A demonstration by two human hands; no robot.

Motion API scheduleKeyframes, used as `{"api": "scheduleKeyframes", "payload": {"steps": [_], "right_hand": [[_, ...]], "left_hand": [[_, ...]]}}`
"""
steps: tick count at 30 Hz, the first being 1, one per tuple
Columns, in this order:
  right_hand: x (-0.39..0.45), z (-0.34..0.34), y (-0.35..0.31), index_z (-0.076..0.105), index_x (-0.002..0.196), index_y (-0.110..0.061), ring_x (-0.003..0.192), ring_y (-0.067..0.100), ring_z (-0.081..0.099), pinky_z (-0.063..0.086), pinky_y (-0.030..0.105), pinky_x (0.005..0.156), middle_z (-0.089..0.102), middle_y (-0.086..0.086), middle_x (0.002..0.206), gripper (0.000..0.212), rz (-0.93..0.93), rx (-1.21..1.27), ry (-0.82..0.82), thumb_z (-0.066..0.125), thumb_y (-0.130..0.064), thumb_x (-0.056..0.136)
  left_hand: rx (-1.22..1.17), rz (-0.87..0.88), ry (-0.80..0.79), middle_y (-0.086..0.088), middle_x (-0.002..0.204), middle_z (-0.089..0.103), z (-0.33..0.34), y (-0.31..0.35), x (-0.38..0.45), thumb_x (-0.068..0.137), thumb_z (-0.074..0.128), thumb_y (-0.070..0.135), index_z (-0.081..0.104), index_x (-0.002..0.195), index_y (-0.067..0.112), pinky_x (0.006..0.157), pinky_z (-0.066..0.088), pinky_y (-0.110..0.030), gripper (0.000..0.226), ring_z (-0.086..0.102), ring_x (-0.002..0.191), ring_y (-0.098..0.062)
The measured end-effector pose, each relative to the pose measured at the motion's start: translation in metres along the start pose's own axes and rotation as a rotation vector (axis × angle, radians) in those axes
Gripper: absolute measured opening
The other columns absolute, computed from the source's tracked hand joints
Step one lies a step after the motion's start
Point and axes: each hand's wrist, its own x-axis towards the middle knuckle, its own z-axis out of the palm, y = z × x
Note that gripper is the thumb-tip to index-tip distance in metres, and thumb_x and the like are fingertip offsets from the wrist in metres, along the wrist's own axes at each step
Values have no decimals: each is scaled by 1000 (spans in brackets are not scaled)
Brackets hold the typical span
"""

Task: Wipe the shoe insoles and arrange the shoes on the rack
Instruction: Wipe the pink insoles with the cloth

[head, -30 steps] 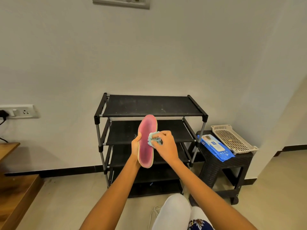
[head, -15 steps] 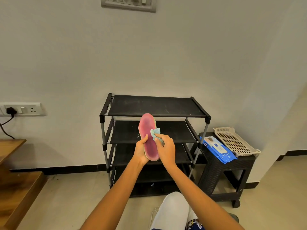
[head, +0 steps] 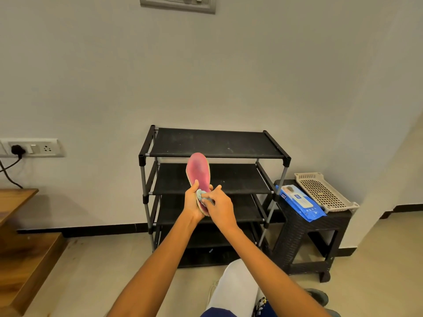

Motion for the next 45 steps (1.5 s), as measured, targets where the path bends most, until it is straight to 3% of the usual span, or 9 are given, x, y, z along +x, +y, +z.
{"api": "scheduleKeyframes", "payload": {"steps": [7,13,17,22,27,30,33,38,45], "right_hand": [[-18,-8,-4,70,105,-11,97,10,61,49,23,87,67,4,105,19,-264,28,-379,62,-18,89],[21,-22,-11,66,98,-11,83,0,56,45,12,69,61,-2,96,12,-53,283,78,58,-11,90],[29,-9,-13,66,108,-12,94,10,60,48,18,78,64,5,107,20,132,89,-138,56,-20,93],[9,-11,-12,68,106,-12,97,10,62,50,23,88,67,4,106,19,126,272,-257,60,-18,90],[26,-35,-10,69,100,-12,90,10,62,49,16,68,67,1,96,16,173,520,-9,54,-12,92],[36,-32,-15,68,105,-14,93,9,61,50,16,69,66,0,102,18,139,340,-98,54,-13,92],[35,-28,-25,68,103,-15,93,10,63,53,17,71,67,-2,99,17,186,517,-71,56,-12,92],[35,-38,-29,67,93,-15,87,13,64,53,19,61,67,-1,91,19,274,756,39,49,-8,94],[35,-39,-26,64,87,-12,82,18,62,52,28,66,65,6,89,22,334,951,149,44,-3,92]], "left_hand": [[-27,29,-71,-21,101,70,-16,18,0,94,44,40,54,103,1,78,58,-43,41,69,94,-34],[24,12,-44,-13,86,69,-8,23,4,95,43,38,59,108,7,67,58,-34,37,69,75,-26],[-7,16,-47,-14,78,71,1,18,0,97,40,36,61,96,4,63,59,-35,38,71,71,-26],[33,5,-79,-16,86,71,-11,28,7,96,40,39,57,100,1,72,59,-43,42,71,84,-30],[56,17,-65,-14,91,68,-15,28,6,96,45,33,57,112,8,72,56,-39,33,68,79,-28],[68,10,-38,-13,89,69,-13,16,9,96,44,29,60,107,9,72,56,-37,29,68,77,-25],[33,29,-38,-11,81,70,-8,12,11,97,38,25,62,100,8,61,58,-33,30,69,69,-23],[47,76,-32,-17,111,65,-17,15,16,92,49,33,54,127,8,79,54,-41,43,65,92,-30],[67,74,51,-13,89,59,-16,8,17,93,48,29,54,112,7,51,51,-26,30,57,63,-20]]}}
